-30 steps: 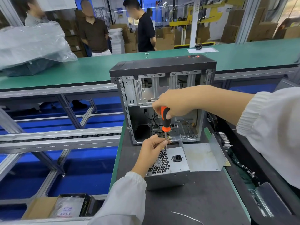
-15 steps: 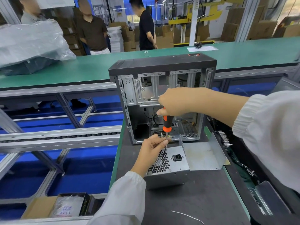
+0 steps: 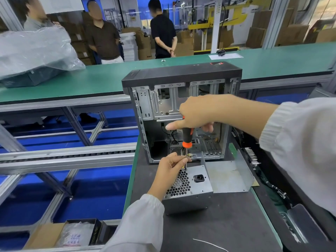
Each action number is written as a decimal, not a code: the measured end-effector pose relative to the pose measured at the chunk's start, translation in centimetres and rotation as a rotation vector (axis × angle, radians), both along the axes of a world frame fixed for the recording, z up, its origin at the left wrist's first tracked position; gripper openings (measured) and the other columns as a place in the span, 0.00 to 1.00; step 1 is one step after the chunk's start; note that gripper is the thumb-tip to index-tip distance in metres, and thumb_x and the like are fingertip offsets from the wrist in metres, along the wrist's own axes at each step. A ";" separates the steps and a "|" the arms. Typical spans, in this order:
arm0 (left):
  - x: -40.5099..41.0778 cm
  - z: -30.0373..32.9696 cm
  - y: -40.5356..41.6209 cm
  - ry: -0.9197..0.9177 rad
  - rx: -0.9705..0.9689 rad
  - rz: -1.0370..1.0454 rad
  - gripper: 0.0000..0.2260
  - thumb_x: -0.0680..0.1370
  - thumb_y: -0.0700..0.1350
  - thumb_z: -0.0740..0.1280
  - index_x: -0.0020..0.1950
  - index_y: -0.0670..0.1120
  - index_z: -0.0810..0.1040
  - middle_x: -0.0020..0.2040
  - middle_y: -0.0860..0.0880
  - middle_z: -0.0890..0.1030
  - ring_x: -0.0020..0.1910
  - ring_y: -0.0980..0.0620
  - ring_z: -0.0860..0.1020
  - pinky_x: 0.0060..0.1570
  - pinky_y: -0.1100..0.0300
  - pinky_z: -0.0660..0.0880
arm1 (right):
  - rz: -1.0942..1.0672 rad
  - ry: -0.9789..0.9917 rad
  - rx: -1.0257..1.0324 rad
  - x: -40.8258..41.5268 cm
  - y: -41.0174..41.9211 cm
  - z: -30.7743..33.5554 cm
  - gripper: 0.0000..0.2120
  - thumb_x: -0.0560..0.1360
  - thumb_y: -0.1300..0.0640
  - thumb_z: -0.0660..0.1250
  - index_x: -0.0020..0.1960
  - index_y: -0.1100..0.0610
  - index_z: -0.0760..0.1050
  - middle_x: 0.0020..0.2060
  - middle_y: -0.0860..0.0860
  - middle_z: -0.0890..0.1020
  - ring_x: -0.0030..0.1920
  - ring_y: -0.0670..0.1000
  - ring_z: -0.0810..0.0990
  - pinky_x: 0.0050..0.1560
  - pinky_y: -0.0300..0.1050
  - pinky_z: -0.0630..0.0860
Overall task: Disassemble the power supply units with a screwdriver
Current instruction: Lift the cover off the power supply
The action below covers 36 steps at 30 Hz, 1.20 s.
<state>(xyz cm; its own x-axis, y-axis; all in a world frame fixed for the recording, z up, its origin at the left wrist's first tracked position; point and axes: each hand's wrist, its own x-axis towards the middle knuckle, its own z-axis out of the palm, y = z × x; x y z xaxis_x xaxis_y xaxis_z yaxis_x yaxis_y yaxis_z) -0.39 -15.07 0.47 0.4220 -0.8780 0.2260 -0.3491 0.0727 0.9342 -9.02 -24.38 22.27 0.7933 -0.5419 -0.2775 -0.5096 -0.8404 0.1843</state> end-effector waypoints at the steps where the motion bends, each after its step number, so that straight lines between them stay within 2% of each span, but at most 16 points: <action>1: 0.0 0.0 0.0 -0.004 0.002 0.000 0.08 0.79 0.42 0.67 0.49 0.52 0.86 0.30 0.62 0.69 0.32 0.63 0.67 0.38 0.72 0.66 | 0.022 -0.008 -0.110 0.2 0.2 -0.6 0.35 0.74 0.29 0.49 0.41 0.61 0.73 0.24 0.52 0.79 0.23 0.50 0.78 0.27 0.42 0.69; 4: 0.1 -0.1 0.0 -0.014 0.008 -0.003 0.08 0.79 0.41 0.67 0.51 0.48 0.86 0.30 0.63 0.69 0.33 0.63 0.68 0.38 0.73 0.66 | 0.120 -0.094 -0.227 0.4 0.0 -1.7 0.24 0.81 0.39 0.50 0.41 0.58 0.68 0.31 0.51 0.72 0.29 0.49 0.71 0.27 0.43 0.64; 9: 0.0 0.0 -0.1 -0.009 0.006 -0.025 0.08 0.79 0.42 0.67 0.53 0.46 0.85 0.30 0.62 0.69 0.34 0.63 0.68 0.40 0.73 0.67 | 0.219 0.032 0.069 -0.1 -0.5 -0.4 0.07 0.81 0.51 0.60 0.54 0.54 0.66 0.39 0.49 0.73 0.44 0.55 0.78 0.43 0.49 0.74; 11: 0.0 0.0 -0.1 -0.005 0.009 -0.028 0.08 0.79 0.41 0.67 0.53 0.46 0.85 0.30 0.63 0.69 0.33 0.64 0.68 0.39 0.74 0.67 | 0.252 0.021 0.112 -0.1 -0.6 -0.1 0.08 0.79 0.56 0.64 0.57 0.55 0.69 0.38 0.46 0.71 0.44 0.54 0.76 0.42 0.46 0.74; 13: 0.1 0.1 -0.1 -0.005 0.020 -0.025 0.08 0.79 0.41 0.67 0.52 0.47 0.86 0.30 0.63 0.70 0.33 0.64 0.68 0.39 0.74 0.67 | 0.230 0.011 0.147 -0.1 -0.6 0.4 0.10 0.78 0.56 0.66 0.58 0.55 0.70 0.37 0.46 0.71 0.41 0.52 0.76 0.39 0.43 0.73; 15: 0.2 0.1 -0.1 0.005 0.025 -0.019 0.08 0.79 0.41 0.67 0.50 0.48 0.86 0.32 0.61 0.70 0.34 0.64 0.69 0.40 0.72 0.67 | 0.119 -0.021 0.225 -0.2 -0.7 0.9 0.15 0.77 0.47 0.65 0.58 0.56 0.71 0.36 0.48 0.76 0.34 0.49 0.80 0.35 0.41 0.76; 16: 0.2 0.0 -0.1 0.008 0.026 -0.017 0.08 0.79 0.41 0.67 0.49 0.49 0.86 0.34 0.59 0.70 0.35 0.64 0.69 0.42 0.71 0.68 | 0.046 -0.033 0.243 -0.1 -0.7 1.0 0.22 0.75 0.39 0.64 0.56 0.57 0.72 0.35 0.50 0.79 0.30 0.49 0.82 0.33 0.41 0.77; 18: 0.2 -0.1 -0.1 0.004 0.033 -0.016 0.08 0.79 0.42 0.68 0.48 0.51 0.86 0.36 0.56 0.72 0.36 0.65 0.69 0.43 0.72 0.68 | -0.059 -0.016 0.159 0.1 -0.5 0.6 0.34 0.71 0.28 0.57 0.47 0.62 0.73 0.28 0.55 0.82 0.24 0.51 0.82 0.31 0.42 0.78; 19: 0.2 -0.1 -0.1 0.000 0.034 -0.015 0.08 0.79 0.42 0.68 0.48 0.51 0.86 0.36 0.59 0.73 0.36 0.66 0.70 0.44 0.73 0.68 | -0.067 0.004 0.076 0.3 -0.3 0.2 0.36 0.72 0.27 0.53 0.42 0.62 0.73 0.23 0.55 0.81 0.22 0.50 0.80 0.31 0.43 0.77; 22: 0.2 -0.1 -0.1 -0.006 0.025 -0.019 0.08 0.79 0.42 0.68 0.48 0.53 0.86 0.31 0.61 0.70 0.35 0.63 0.68 0.43 0.70 0.68 | 0.016 0.011 -0.106 1.0 -0.4 -1.0 0.29 0.78 0.35 0.51 0.39 0.60 0.71 0.16 0.50 0.75 0.20 0.48 0.77 0.27 0.42 0.69; 23: 0.2 -0.1 -0.1 -0.003 0.025 -0.026 0.08 0.79 0.43 0.68 0.48 0.54 0.86 0.32 0.60 0.69 0.36 0.61 0.68 0.42 0.69 0.68 | 0.041 0.022 -0.099 1.0 -0.4 -0.9 0.26 0.80 0.39 0.52 0.41 0.60 0.72 0.18 0.51 0.77 0.23 0.49 0.77 0.28 0.42 0.69; 25: 0.3 -0.2 -0.2 0.008 0.021 -0.040 0.09 0.79 0.43 0.67 0.48 0.54 0.86 0.34 0.56 0.69 0.37 0.58 0.69 0.42 0.67 0.69 | 0.093 0.084 -0.019 0.8 -0.6 -0.4 0.19 0.82 0.46 0.54 0.49 0.61 0.73 0.32 0.55 0.81 0.32 0.53 0.78 0.33 0.43 0.71; 28: 0.3 -0.2 -0.2 0.019 0.020 -0.056 0.08 0.79 0.43 0.67 0.49 0.53 0.86 0.35 0.56 0.70 0.37 0.60 0.71 0.42 0.69 0.69 | 0.176 0.078 0.147 0.5 -0.9 0.3 0.07 0.79 0.57 0.63 0.55 0.55 0.68 0.44 0.53 0.77 0.40 0.54 0.77 0.40 0.47 0.76; 31: 0.4 -0.2 -0.2 0.020 0.032 -0.068 0.09 0.79 0.43 0.67 0.48 0.55 0.85 0.31 0.62 0.71 0.36 0.64 0.71 0.42 0.71 0.70 | 0.218 0.069 0.217 0.4 -0.7 0.5 0.14 0.74 0.65 0.67 0.57 0.54 0.68 0.53 0.52 0.74 0.51 0.57 0.77 0.52 0.55 0.79; 33: 0.5 -0.3 -0.2 0.018 0.040 -0.056 0.09 0.79 0.43 0.67 0.46 0.55 0.86 0.31 0.61 0.71 0.36 0.63 0.71 0.43 0.70 0.70 | 0.174 0.062 0.258 0.4 -0.6 0.6 0.16 0.75 0.61 0.68 0.60 0.54 0.68 0.50 0.52 0.75 0.46 0.54 0.79 0.46 0.50 0.81; 36: 0.5 -0.3 -0.2 0.006 0.035 -0.042 0.08 0.79 0.43 0.68 0.46 0.53 0.86 0.30 0.62 0.71 0.35 0.63 0.70 0.42 0.71 0.69 | 0.001 0.001 0.294 0.4 -0.4 0.5 0.26 0.73 0.38 0.66 0.59 0.57 0.68 0.38 0.53 0.80 0.31 0.51 0.83 0.32 0.42 0.80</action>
